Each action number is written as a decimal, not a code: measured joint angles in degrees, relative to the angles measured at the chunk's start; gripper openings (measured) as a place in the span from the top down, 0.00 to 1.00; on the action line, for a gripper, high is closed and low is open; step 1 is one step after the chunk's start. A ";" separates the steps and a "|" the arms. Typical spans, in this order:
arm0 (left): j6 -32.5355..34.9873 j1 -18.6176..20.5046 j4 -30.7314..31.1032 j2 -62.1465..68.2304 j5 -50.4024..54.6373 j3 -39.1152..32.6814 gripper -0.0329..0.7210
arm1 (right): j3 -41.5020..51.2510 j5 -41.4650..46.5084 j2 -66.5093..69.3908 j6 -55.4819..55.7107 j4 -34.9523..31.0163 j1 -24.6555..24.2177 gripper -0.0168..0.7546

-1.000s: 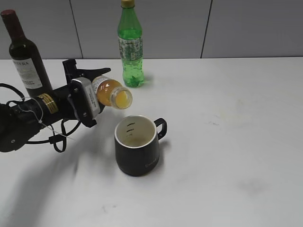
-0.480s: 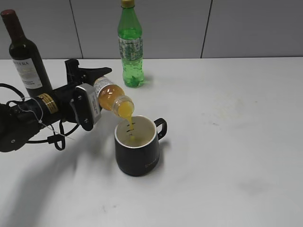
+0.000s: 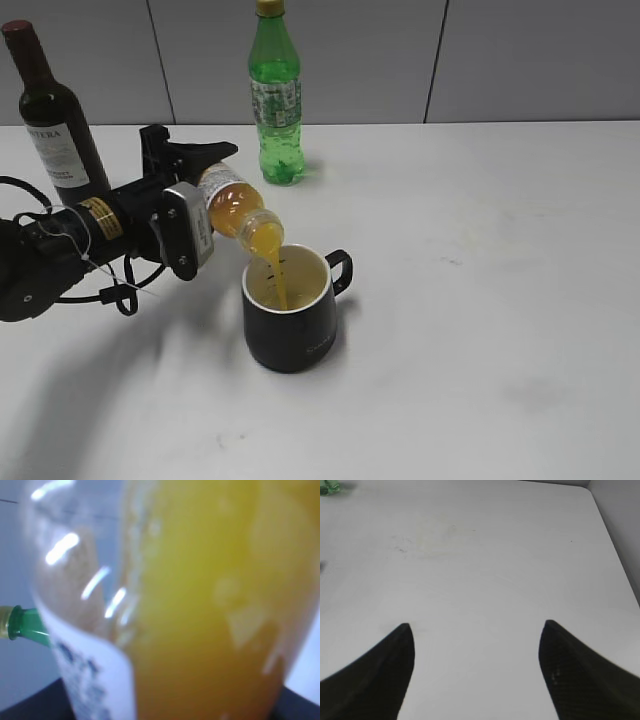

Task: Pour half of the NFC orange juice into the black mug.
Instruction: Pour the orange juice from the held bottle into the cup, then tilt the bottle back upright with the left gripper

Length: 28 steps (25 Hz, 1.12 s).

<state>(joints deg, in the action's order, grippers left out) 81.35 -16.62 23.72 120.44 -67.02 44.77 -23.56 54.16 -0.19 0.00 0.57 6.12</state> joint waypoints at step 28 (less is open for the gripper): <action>5.55 0.00 0.00 0.00 -0.11 0.00 0.34 | 0.00 0.00 0.00 0.00 0.00 0.00 0.22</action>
<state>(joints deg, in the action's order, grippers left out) 86.90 -16.62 23.72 120.44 -67.13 44.77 -23.56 54.16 -0.19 0.00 0.57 6.12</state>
